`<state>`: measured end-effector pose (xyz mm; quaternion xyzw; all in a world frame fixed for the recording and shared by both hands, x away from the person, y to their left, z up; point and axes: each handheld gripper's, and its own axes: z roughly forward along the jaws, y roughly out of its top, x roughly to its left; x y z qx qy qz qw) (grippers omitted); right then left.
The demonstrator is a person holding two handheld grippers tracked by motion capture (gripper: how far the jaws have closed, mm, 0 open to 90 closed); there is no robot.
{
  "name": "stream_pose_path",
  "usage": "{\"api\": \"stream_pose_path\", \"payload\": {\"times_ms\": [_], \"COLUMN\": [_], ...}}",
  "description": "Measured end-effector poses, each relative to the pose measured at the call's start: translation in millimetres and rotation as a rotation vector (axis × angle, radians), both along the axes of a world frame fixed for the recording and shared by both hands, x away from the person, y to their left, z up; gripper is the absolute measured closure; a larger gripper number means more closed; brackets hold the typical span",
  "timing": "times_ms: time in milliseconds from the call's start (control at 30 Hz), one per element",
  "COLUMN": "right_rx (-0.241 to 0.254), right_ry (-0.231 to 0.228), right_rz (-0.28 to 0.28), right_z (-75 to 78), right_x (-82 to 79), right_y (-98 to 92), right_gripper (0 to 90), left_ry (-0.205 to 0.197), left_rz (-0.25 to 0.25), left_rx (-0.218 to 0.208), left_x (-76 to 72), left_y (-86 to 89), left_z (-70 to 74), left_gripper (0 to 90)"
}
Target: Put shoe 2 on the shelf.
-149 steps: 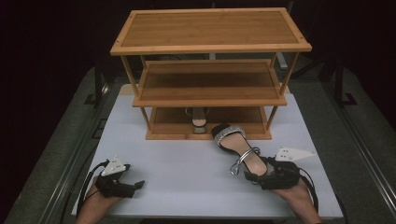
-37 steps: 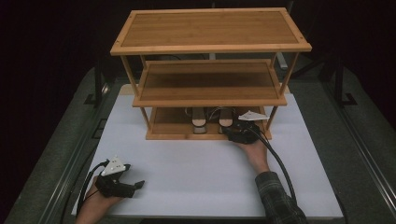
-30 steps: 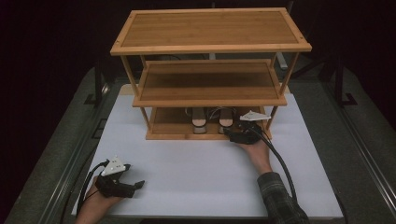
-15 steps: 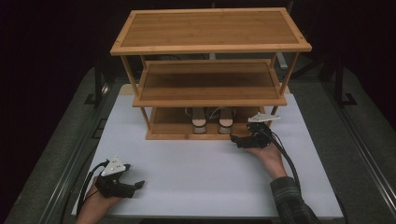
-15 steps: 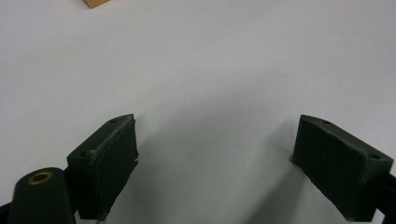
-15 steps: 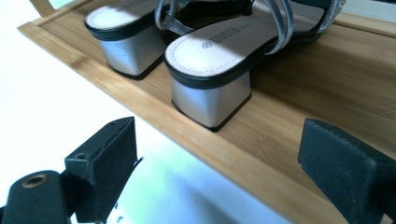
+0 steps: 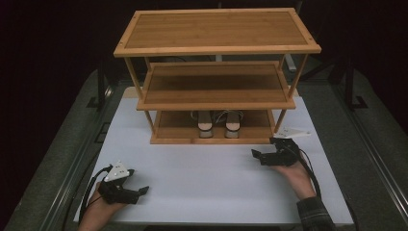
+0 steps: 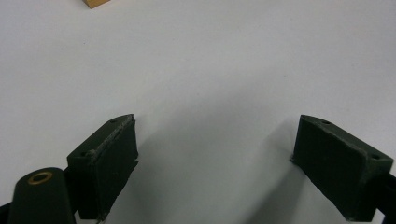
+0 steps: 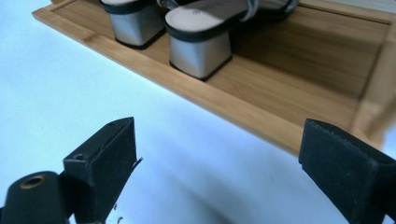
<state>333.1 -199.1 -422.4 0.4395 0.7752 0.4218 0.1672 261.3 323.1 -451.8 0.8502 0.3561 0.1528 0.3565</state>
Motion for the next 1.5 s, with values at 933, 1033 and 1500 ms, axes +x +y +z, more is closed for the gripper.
{"api": "stream_pose_path", "payload": {"times_ms": [933, 1033, 1500], "right_rx": [-0.105, -0.132, -0.171], "right_ry": [0.029, 0.045, 0.095], "right_rz": [-0.086, -0.097, -0.107], "right_z": [-20.3, -24.3, -36.0], "right_x": [-75.8, -79.6, -85.4], "right_y": [-60.7, -63.5, -68.0], "right_gripper": [8.4, 7.2, 2.4], "left_ry": [0.001, 0.000, -0.001], "left_rz": [-0.001, -0.002, -0.002], "left_rx": [0.002, 0.003, 0.002], "left_x": [-0.1, -0.1, -0.1], "left_y": [0.1, 0.1, 0.1], "left_z": [0.0, 0.0, -0.1], "left_gripper": [12.7, 12.7, 12.7]}}
